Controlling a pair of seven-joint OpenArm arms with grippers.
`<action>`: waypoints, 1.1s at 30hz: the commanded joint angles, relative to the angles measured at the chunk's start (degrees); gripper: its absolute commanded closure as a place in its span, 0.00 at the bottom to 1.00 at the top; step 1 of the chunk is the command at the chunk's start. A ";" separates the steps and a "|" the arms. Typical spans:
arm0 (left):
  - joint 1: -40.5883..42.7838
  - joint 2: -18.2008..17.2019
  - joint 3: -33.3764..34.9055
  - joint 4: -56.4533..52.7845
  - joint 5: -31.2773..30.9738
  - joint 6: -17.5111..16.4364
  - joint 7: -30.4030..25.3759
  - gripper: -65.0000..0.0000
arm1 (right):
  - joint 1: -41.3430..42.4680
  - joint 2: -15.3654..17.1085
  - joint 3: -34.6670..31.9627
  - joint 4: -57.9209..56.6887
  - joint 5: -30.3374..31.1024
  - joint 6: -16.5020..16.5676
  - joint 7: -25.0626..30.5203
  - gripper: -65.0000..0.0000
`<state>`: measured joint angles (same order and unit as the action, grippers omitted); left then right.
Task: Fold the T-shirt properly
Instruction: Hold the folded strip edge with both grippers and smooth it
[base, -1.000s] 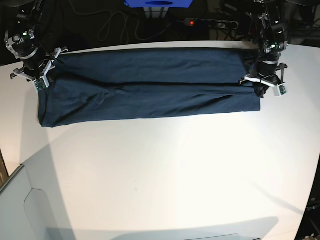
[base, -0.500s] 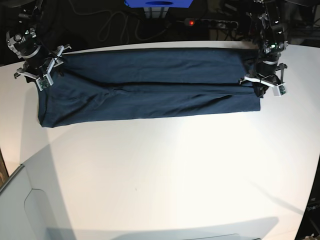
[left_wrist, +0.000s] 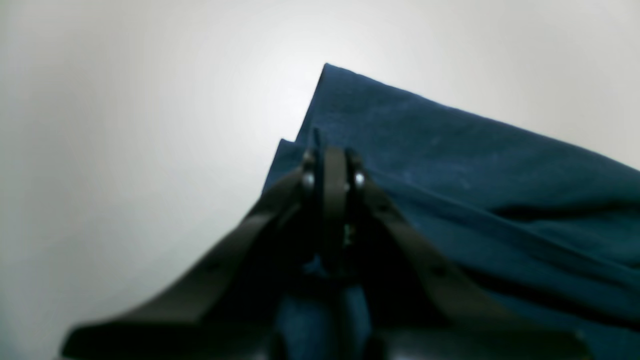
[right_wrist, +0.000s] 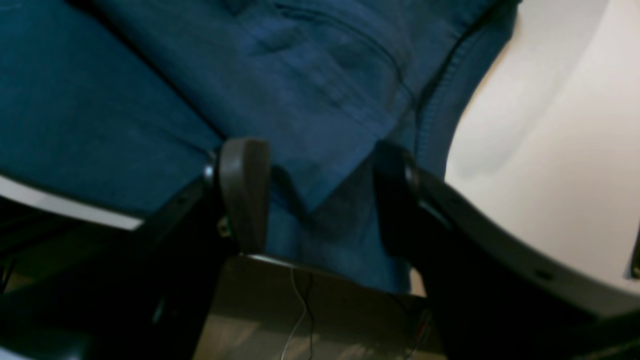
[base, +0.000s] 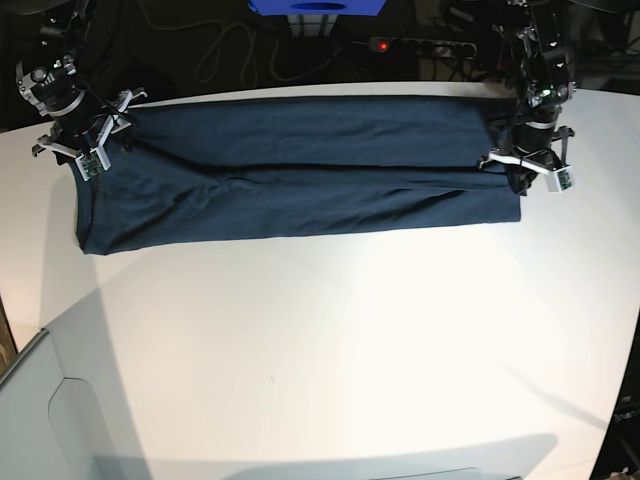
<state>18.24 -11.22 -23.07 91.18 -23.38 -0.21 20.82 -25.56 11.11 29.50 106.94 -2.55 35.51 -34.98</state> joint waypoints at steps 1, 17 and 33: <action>-0.17 -0.51 -0.45 0.82 -0.23 0.16 -1.52 1.00 | 0.55 0.62 0.26 1.06 0.57 1.37 0.92 0.52; -0.53 -0.51 -0.45 0.82 -0.23 0.16 -1.43 1.00 | 1.25 0.62 0.17 1.06 0.57 1.37 0.92 0.52; 0.00 -0.42 -0.45 1.44 -0.23 0.43 -1.17 0.81 | 1.17 0.62 0.26 1.06 0.57 1.37 0.92 0.52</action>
<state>18.24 -11.11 -23.07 91.48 -23.38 -0.03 20.84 -24.34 11.22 29.45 106.98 -2.55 35.53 -34.98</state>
